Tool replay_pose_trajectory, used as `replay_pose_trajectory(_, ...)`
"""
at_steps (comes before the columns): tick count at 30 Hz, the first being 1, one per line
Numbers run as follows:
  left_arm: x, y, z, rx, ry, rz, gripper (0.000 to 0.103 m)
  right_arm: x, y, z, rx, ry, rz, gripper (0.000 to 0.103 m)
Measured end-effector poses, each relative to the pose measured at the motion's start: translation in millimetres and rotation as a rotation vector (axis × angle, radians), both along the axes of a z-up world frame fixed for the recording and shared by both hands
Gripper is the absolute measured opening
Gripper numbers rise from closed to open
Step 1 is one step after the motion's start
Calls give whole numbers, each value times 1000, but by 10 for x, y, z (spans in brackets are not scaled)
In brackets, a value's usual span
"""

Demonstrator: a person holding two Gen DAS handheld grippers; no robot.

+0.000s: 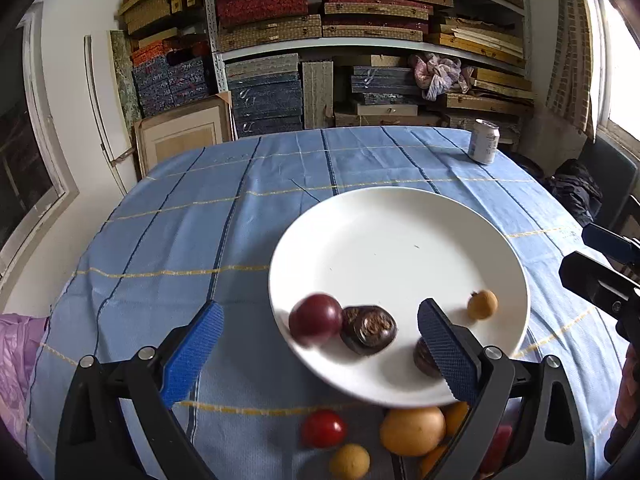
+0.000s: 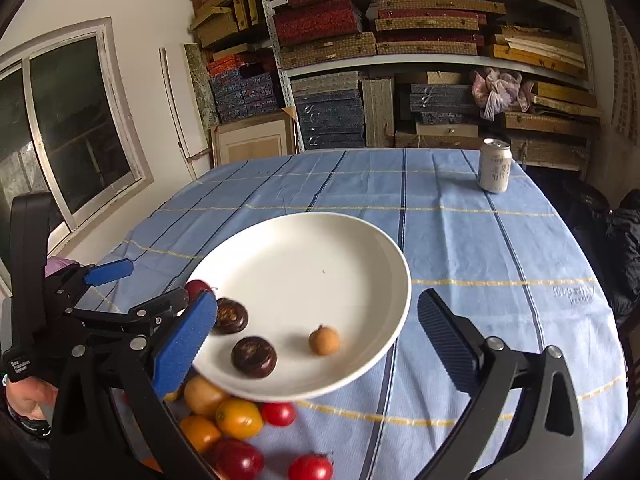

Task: Organize fruits
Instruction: 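Carry the red plum and tan fruit onto the white plate and open both tools, then grasp a mandarin with the left tool while the right tool grasps another mandarin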

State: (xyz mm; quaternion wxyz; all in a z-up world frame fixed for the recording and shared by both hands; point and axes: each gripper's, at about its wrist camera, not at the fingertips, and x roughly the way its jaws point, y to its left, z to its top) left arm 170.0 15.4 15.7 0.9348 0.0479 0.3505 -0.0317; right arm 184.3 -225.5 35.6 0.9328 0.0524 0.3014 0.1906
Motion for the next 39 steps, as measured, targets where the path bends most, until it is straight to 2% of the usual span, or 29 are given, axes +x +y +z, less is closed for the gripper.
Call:
replay_pose_trajectory(5,-626,-39,-22,21,-16,-34,98,-727,-31,-60,-76,-26,2,99)
replay_pose_trajectory(8,-942,-56,-114,5,0,-43,98,-1125,-24,-179,-39,25,26,99)
replay_pose_trajectory(12,-1152,-163,-261,-30,32,-81,98,-1579,87,-370,-37,84,80,99)
replay_pose_trajectory(15,-1304,-265,-353,10,33,-81,98,-1823,149,-504,-88,93,69,99)
replay_pose_trajectory(18,-1395,-308,-421,9,45,-93,98,-1919,148,-612,-99,142,98,99)
replay_pose_trajectory(22,-1432,-398,-501,15,65,-116,98,-1969,186,-709,-133,143,104,99)
replay_pose_trajectory(26,-1408,-494,-547,51,62,-123,98,-1907,234,-760,-138,157,117,99)
replay_pose_trajectory(35,-1305,-521,-761,50,120,-102,98,-1758,273,-849,-150,193,126,98)
replay_pose_trajectory(36,-1304,-529,-774,50,124,-107,97,-1757,277,-859,-149,195,128,98)
replay_pose_trajectory(37,-1308,-528,-772,40,121,-117,90,-1757,274,-859,-137,192,139,89)
replay_pose_trajectory(38,-1322,-526,-760,42,110,-117,84,-1763,280,-860,-116,195,161,73)
replay_pose_trajectory(39,-1342,-537,-747,36,102,-129,67,-1768,301,-858,-112,207,172,64)
